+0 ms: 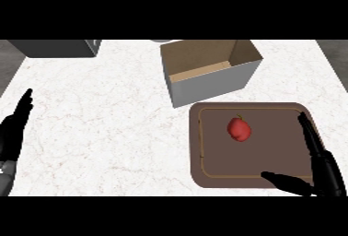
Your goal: Pick the bell pepper from the tray and place it in the cardboard box
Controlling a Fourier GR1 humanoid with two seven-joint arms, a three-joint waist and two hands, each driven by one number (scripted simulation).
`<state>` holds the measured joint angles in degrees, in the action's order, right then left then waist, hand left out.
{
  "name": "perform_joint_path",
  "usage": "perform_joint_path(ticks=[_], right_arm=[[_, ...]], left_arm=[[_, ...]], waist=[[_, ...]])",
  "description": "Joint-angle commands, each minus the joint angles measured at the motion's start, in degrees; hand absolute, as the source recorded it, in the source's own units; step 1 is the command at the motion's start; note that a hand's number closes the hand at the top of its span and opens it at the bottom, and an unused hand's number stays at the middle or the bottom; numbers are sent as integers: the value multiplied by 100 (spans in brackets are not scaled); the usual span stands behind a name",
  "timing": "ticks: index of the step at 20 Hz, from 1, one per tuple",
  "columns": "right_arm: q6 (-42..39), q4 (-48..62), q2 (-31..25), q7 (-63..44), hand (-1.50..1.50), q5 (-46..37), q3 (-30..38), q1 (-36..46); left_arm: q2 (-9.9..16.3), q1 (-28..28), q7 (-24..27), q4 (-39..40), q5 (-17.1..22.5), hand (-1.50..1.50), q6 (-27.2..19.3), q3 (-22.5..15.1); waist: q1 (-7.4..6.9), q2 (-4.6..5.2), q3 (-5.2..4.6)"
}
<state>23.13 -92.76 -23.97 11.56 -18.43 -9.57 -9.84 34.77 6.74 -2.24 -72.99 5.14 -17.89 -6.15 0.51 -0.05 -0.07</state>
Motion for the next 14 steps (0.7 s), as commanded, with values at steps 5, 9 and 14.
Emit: perform_joint_path(ticks=[5,9,14], right_arm=[[-1288,-504,-1158,-2357,-150,-1342,-386,393],[-2460,-766,-1396,-3355,-150,-1267,-606,886],[-3753,-461,-1074,-4561,-150,-1210,-1082,1982]], left_arm=[[-106,47,-170,-114,-119,0,14,-64],[19,-54,7,-82,-15,0,181,149],[-100,359,-157,113,-211,0,197,56]], waist=[[-102,2,-11],[-148,5,-10],[-134,31,-4]])
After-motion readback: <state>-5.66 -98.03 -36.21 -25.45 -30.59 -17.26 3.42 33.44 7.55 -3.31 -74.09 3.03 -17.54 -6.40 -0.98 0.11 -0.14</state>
